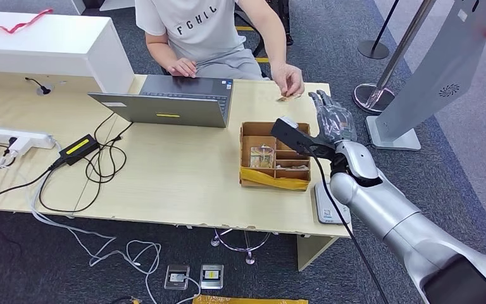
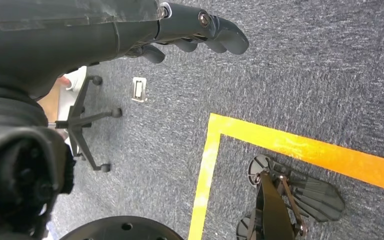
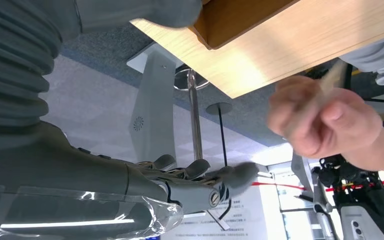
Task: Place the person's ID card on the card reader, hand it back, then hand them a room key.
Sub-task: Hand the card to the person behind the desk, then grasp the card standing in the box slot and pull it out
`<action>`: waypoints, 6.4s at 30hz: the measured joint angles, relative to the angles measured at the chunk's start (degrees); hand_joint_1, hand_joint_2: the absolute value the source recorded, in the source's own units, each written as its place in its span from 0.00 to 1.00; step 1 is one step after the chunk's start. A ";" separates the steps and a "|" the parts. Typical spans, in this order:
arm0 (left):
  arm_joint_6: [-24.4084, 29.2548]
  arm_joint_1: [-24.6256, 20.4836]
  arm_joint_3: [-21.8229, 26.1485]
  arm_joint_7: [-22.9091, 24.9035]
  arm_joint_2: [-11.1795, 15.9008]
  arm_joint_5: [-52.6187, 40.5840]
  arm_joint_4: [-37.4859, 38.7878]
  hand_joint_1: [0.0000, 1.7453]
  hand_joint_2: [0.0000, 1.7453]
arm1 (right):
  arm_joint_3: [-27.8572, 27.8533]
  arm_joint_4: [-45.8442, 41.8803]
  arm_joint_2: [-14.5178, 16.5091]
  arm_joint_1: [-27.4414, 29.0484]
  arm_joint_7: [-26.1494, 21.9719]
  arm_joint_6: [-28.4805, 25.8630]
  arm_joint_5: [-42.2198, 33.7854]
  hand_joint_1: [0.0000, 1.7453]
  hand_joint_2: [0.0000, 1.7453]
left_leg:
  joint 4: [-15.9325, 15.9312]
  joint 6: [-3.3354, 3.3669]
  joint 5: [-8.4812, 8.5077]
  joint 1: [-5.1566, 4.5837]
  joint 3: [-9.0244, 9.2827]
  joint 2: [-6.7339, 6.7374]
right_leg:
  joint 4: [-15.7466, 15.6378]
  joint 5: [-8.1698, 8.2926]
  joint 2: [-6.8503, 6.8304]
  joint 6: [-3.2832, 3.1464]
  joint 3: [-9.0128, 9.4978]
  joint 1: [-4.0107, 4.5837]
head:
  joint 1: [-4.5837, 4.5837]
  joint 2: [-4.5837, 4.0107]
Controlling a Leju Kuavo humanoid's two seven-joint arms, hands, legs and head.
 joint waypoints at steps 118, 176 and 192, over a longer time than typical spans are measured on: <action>1.32 2.42 -0.57 -0.92 -0.33 3.11 0.04 0.00 0.00 | -0.17 -35.60 -12.45 21.92 10.19 2.99 12.94 0.00 1.00 | -0.02 -0.01 -0.05 0.00 -0.03 0.02 | -0.01 -0.01 0.00 -0.01 -0.01 0.00 | -0.02 0.00; 0.96 1.91 -2.87 -0.33 -0.33 2.55 0.04 0.00 0.00 | -1.07 -13.78 -2.75 17.76 5.65 -1.14 16.85 0.00 1.00 | -0.02 -0.01 -0.05 0.01 -0.03 0.02 | -0.01 -0.01 0.00 -0.01 -0.01 0.01 | 0.00 0.00; 1.30 1.89 -2.89 -0.33 -0.33 2.74 0.04 0.00 0.00 | -1.07 -9.89 -0.68 17.46 3.98 -1.70 19.21 0.00 1.00 | -0.02 -0.01 -0.05 0.01 -0.03 0.02 | -0.01 -0.01 0.01 -0.01 -0.01 0.01 | 0.00 -0.01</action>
